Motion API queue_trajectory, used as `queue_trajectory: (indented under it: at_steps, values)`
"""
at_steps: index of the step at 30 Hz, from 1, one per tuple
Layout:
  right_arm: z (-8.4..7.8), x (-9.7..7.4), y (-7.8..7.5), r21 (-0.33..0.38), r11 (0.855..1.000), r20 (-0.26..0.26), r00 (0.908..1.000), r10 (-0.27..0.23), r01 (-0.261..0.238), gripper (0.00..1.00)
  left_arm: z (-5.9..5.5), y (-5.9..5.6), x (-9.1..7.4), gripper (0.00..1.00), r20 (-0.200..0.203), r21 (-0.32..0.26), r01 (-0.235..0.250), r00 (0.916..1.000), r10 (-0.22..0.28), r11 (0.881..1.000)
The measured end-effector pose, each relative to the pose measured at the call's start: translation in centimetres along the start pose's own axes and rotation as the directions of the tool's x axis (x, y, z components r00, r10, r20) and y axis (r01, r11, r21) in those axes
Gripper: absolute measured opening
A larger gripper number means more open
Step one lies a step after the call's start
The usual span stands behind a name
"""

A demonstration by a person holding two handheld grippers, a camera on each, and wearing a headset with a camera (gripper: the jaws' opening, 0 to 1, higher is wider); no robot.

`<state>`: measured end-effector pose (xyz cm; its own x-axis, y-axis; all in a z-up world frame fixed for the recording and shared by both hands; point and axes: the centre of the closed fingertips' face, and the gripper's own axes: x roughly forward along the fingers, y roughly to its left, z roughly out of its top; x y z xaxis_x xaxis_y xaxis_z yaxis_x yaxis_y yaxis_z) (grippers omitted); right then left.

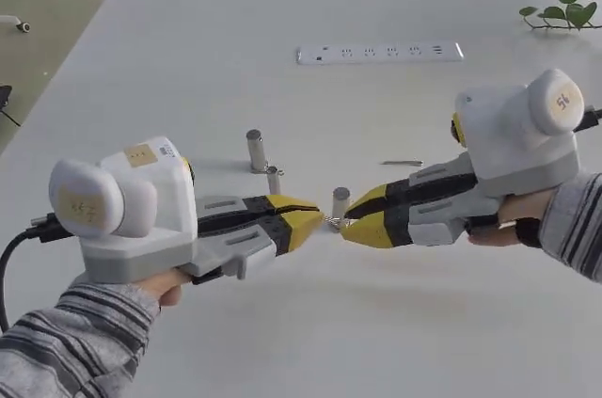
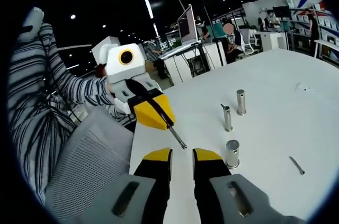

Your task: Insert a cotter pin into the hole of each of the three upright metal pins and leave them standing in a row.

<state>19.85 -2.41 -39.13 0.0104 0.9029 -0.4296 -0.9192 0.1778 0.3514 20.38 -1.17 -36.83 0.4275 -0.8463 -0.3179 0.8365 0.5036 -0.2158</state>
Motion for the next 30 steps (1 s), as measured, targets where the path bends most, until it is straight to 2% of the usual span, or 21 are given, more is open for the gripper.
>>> queue_trajectory:
  at_steps: [4,12,18,22,24,25,26,30]
  values:
    - [0.1,0.0,0.4,0.023,1.000,0.018,0.9996,0.021,-0.021,0.10,0.1,-0.7,0.0,0.00,0.007,-0.005,0.030,0.9995,-0.030,1.000]
    - [0.0,0.2,1.0,0.016,0.999,0.023,0.9985,0.050,-0.050,0.08,0.3,-1.2,0.2,0.00,0.021,-0.018,0.059,0.9981,-0.059,0.998]
    - [0.2,0.4,1.3,0.006,0.998,0.030,0.9974,0.066,-0.066,0.02,0.3,-1.5,0.3,0.00,0.025,-0.030,0.073,0.9971,-0.072,0.997]
    - [0.2,0.3,1.4,-0.004,0.998,0.017,0.9977,0.066,-0.066,0.01,0.2,-1.4,0.2,0.00,0.026,-0.051,0.075,0.9970,-0.073,0.996]
    - [0.2,0.2,1.4,-0.020,0.998,0.010,0.9980,0.063,-0.063,0.00,0.1,-1.3,0.2,0.00,0.042,-0.133,0.075,0.9966,-0.070,0.988]
    - [0.2,0.2,1.3,-0.035,0.998,0.002,0.9982,0.059,-0.059,0.00,0.1,-1.2,0.2,0.00,0.048,-0.146,0.080,0.9962,-0.073,0.986]
    - [0.2,0.2,1.3,-0.046,0.997,-0.004,0.9984,0.057,-0.057,0.00,0.0,-1.1,0.2,0.00,0.047,-0.132,0.079,0.9962,-0.074,0.988]
    - [-0.2,0.1,1.5,-0.107,0.992,-0.053,0.9967,0.062,-0.067,0.00,-0.2,-1.5,0.3,0.00,0.042,-0.138,0.088,0.9957,-0.083,0.987]
